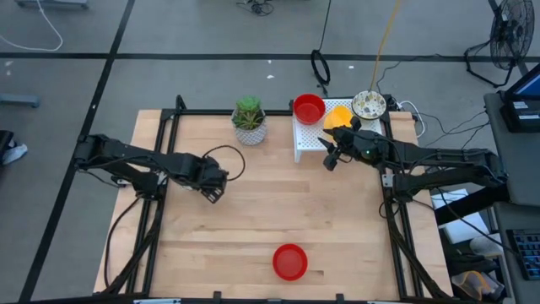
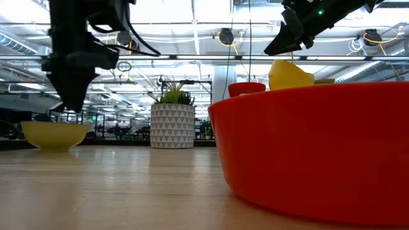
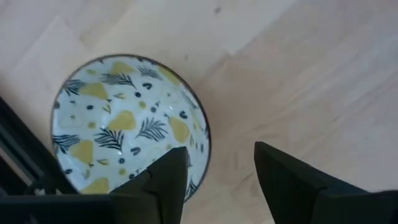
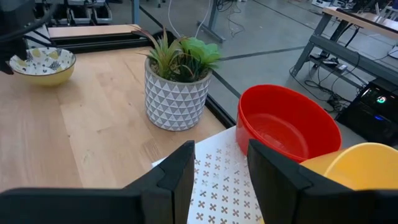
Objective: Pick & Place Mini bowls
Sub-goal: Stack the white and yellow bowl on top of the other white and yellow bowls on the shelf
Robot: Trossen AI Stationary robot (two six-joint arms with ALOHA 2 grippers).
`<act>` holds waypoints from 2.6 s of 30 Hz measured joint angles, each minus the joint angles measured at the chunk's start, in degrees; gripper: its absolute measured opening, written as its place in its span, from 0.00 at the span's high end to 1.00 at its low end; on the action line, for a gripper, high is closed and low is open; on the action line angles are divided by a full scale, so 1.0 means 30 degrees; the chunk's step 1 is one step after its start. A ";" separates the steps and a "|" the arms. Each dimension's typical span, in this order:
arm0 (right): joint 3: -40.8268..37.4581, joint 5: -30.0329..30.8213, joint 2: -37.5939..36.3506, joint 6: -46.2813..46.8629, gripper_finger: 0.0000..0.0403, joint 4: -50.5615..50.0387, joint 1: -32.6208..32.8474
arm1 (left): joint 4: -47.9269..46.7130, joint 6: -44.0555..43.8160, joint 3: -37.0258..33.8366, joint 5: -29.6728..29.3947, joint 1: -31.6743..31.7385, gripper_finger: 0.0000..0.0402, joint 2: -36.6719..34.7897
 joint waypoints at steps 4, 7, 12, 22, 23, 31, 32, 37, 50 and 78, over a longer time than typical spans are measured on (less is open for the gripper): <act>0.0000 -0.0053 0.0000 0.0000 0.67 0.0002 0.0001 | 0.0067 -0.0755 -0.0567 0.0112 -0.0792 0.54 0.0045; 0.0000 -0.0075 -0.0007 -0.0007 0.67 0.0007 0.0001 | 0.0240 -0.1119 -0.1103 0.0112 -0.1240 0.54 0.0048; 0.0007 -0.1026 -0.0007 0.0123 0.67 0.0054 0.0001 | 0.0288 -0.1656 -0.2202 -0.0822 -0.1530 0.54 0.0042; 0.0007 -0.1479 -0.0007 0.0478 0.67 0.0308 0.0005 | 0.2138 -0.1589 -0.4045 -0.0811 -0.1533 0.54 0.0042; 0.0007 -0.1479 -0.0007 0.0423 0.67 0.0306 0.0007 | 0.2539 -0.1263 -0.4149 -0.0806 -0.1533 0.55 0.0042; 0.0007 -0.1494 -0.0007 -0.0602 0.67 0.0306 0.0973 | 0.7907 0.4037 -0.4789 -0.0469 -0.1526 0.80 0.0042; 0.0007 -0.1489 -0.0007 -0.0737 0.67 0.0301 0.1190 | 0.8782 0.4900 -0.4797 -0.0589 -0.1526 0.85 0.0005; 0.0015 -0.1497 -0.0007 -0.1242 0.67 0.0454 0.2393 | 1.3936 0.9634 -0.4647 -0.0125 -0.1609 0.96 0.0051; 0.0037 -0.1501 0.2021 -0.1726 0.67 0.1757 0.6460 | 2.4317 1.5196 -0.4568 0.3182 -0.1620 0.97 0.0501; 0.0007 -0.1441 0.7031 -0.3153 0.67 0.4887 0.8008 | 2.0750 1.9903 0.2206 0.2931 -0.0736 0.97 0.8978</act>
